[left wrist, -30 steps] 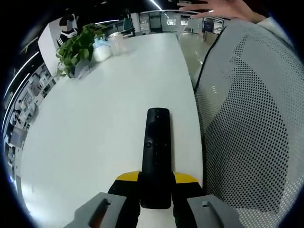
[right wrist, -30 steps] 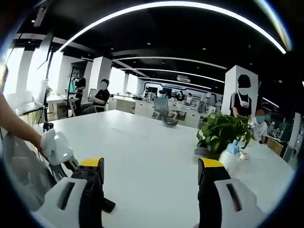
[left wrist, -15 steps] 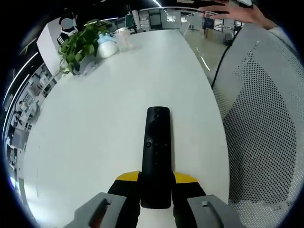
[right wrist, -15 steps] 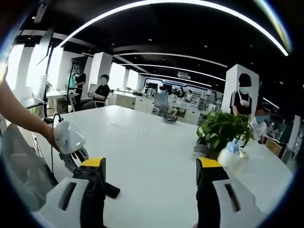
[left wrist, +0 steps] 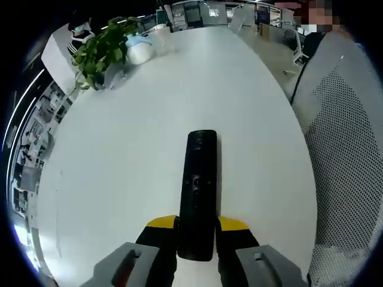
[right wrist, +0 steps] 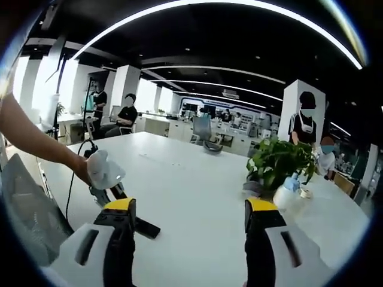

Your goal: Press the specified remote control buttons in sequence, fully releasing each button before pressing the next.

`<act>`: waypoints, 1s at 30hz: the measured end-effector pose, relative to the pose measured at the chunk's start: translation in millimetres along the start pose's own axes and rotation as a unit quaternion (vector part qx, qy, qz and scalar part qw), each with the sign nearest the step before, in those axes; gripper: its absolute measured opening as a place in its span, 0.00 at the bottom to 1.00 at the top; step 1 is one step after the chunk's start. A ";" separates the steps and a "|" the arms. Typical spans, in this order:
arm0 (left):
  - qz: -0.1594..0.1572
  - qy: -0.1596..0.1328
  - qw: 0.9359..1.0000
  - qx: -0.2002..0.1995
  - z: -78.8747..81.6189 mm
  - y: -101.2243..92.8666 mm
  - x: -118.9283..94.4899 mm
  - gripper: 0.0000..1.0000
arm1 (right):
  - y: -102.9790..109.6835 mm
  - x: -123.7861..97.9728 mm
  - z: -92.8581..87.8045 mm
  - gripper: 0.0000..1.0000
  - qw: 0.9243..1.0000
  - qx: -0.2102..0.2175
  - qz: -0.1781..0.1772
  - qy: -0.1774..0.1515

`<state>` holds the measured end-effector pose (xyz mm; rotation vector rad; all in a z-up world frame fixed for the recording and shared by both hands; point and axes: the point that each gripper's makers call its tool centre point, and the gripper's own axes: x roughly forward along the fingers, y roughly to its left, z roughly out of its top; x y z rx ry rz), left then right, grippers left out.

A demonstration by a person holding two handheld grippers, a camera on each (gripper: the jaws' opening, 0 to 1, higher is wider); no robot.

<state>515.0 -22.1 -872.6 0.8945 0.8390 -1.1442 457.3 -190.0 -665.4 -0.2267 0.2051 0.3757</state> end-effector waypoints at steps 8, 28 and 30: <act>0.010 -0.002 1.000 -0.005 3.4 12.0 3.6 0.24 | -0.1 0.2 -1.4 0.75 1.000 -0.001 0.000 0.004; 0.012 0.006 1.000 0.017 7.2 36.4 9.8 0.23 | -1.2 1.3 -6.2 0.71 1.000 -0.005 -0.001 0.017; 0.009 0.014 1.000 0.015 7.1 39.7 10.9 0.21 | -1.6 1.3 -6.5 0.71 1.000 -0.006 -0.002 0.018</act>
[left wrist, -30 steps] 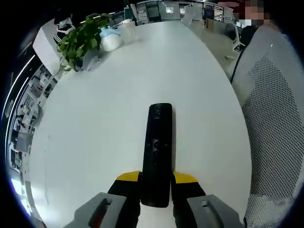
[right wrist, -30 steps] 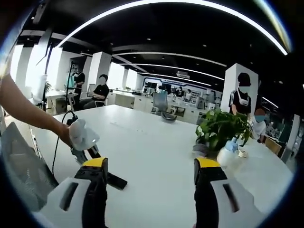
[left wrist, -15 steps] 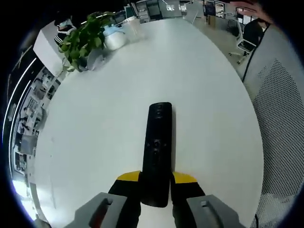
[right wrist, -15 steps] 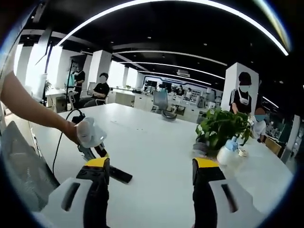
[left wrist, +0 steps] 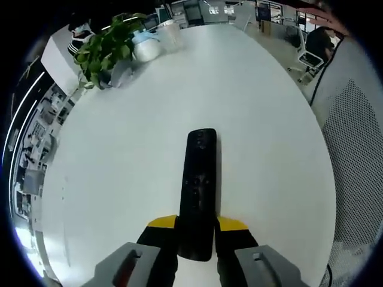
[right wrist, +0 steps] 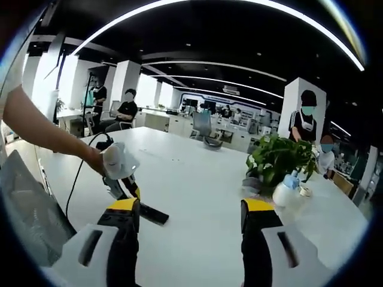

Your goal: Press the specified remote control buttons in sequence, fully releasing each button before pressing the next.

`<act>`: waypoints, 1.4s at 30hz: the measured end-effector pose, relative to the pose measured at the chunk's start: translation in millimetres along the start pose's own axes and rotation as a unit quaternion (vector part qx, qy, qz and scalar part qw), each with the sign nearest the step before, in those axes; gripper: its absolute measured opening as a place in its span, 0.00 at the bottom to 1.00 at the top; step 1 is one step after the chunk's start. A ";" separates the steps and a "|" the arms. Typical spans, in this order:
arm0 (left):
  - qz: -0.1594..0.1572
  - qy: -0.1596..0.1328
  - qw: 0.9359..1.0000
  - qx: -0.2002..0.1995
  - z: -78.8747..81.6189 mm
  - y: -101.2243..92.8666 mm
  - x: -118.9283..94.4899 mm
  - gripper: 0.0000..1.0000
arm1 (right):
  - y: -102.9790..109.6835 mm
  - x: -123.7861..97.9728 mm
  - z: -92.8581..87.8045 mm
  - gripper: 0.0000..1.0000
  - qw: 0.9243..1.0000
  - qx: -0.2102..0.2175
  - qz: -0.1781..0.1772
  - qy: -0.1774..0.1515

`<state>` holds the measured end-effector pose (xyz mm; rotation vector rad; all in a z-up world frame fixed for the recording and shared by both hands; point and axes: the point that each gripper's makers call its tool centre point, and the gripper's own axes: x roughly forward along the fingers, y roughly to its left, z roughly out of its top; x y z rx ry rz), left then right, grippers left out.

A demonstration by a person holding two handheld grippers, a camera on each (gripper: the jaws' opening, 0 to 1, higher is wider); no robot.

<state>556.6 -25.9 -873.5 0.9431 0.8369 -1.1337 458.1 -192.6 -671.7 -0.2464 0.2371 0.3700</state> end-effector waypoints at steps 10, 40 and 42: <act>-0.009 -0.002 1.000 0.000 -0.7 7.9 0.7 0.21 | -0.5 0.4 -2.0 0.70 1.000 -0.005 -0.002 0.006; 0.012 0.016 1.000 0.009 2.5 61.3 12.2 0.21 | -0.2 2.8 -9.4 0.67 1.000 -0.005 0.001 0.023; 0.016 0.018 1.000 0.011 2.5 66.4 13.0 0.21 | -0.4 3.0 -10.2 0.67 1.000 -0.006 0.000 0.025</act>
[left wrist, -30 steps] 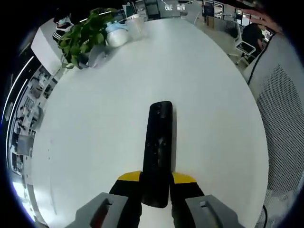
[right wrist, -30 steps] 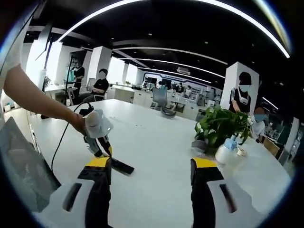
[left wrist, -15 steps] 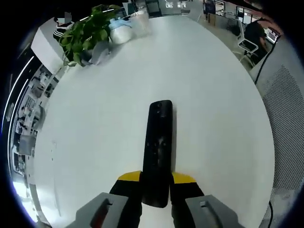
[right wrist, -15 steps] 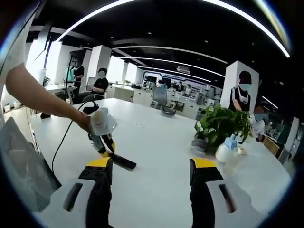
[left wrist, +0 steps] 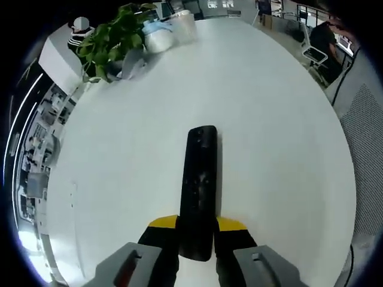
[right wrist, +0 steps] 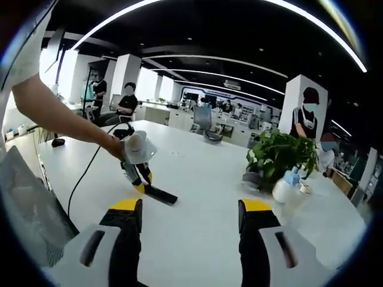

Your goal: Press the specified remote control buttons in sequence, fully releasing each button before pressing the next.

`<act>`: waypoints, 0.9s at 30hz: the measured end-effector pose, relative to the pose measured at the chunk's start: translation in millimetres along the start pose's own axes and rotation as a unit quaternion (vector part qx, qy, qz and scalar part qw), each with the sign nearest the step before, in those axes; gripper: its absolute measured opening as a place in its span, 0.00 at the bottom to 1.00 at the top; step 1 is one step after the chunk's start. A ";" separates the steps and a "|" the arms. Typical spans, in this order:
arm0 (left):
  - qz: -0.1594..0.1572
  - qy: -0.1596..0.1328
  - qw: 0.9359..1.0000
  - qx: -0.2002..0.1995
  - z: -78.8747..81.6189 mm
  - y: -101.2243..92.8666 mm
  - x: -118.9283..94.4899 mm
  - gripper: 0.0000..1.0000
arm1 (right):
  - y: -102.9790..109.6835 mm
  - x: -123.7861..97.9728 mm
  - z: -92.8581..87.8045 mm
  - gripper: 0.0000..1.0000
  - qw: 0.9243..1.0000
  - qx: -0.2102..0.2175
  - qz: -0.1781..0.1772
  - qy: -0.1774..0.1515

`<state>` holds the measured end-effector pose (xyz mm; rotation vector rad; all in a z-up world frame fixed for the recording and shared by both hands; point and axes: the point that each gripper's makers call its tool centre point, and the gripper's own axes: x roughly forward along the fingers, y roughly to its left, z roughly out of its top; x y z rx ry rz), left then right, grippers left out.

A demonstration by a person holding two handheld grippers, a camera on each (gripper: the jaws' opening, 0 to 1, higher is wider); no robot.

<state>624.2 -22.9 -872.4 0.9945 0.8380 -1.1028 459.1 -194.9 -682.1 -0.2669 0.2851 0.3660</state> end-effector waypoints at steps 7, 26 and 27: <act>0.005 -0.001 1.000 -0.009 -0.1 14.9 3.4 0.21 | -4.1 0.1 -1.7 0.67 1.000 0.005 -0.009 0.003; 0.008 0.009 0.999 -0.029 -3.1 36.5 6.9 0.22 | -4.4 0.4 -3.4 0.67 1.000 0.006 -0.009 0.008; 0.005 0.004 0.999 -0.041 -3.3 37.4 6.9 0.22 | -4.4 0.4 -3.4 0.67 1.000 0.006 -0.009 0.008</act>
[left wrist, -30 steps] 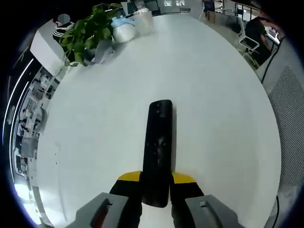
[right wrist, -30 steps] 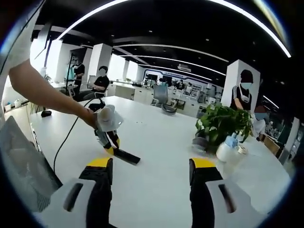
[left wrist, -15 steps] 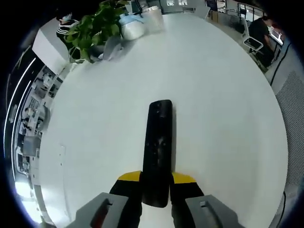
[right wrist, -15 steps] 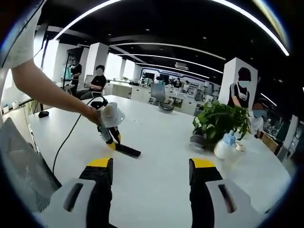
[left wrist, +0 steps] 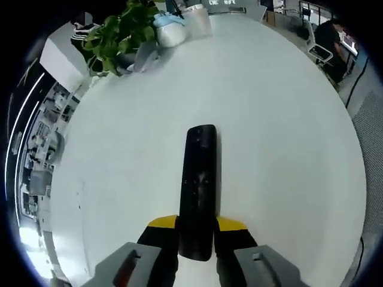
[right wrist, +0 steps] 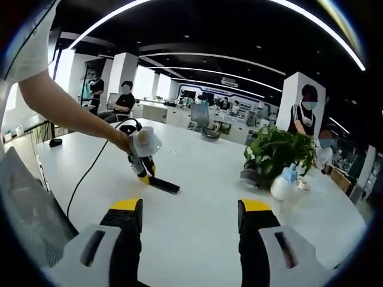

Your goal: Press the specified remote control buttons in sequence, fully releasing each button before pressing the next.

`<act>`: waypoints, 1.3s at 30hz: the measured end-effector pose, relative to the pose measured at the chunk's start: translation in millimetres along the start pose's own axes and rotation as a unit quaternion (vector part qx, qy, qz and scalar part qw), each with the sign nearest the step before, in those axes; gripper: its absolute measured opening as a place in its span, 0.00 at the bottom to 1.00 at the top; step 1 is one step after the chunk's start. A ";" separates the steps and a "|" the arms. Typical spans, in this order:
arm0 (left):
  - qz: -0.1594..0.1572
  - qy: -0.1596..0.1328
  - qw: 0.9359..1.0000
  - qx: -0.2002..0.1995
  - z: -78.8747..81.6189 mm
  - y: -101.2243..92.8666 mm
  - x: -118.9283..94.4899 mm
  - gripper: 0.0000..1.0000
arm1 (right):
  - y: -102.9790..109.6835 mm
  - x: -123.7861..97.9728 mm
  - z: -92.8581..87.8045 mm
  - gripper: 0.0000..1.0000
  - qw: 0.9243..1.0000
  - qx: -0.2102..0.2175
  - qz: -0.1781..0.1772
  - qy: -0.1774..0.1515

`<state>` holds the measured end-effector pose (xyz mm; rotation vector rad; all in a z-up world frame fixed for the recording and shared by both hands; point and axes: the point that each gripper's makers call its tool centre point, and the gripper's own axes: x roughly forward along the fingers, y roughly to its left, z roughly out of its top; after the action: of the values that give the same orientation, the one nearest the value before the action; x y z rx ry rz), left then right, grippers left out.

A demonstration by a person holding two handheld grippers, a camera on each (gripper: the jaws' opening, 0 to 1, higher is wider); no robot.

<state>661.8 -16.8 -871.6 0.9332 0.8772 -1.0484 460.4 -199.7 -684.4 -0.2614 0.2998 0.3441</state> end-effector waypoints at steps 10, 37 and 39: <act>-0.002 -0.028 1.000 -0.005 0.9 -4.8 -4.1 0.23 | 1.9 0.2 0.0 0.66 1.000 -0.002 0.004 0.000; -0.007 -0.028 0.999 0.034 4.4 7.1 -1.6 0.38 | 1.8 0.4 -0.4 0.66 1.000 -0.006 0.003 0.003; -0.006 -0.026 0.999 0.041 4.6 7.1 -1.5 0.37 | 2.1 0.4 -0.3 0.66 1.000 -0.006 0.003 0.003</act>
<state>668.9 -19.0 -867.2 0.9665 0.8023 -1.1209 459.9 -197.8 -685.2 -0.2739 0.3047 0.3520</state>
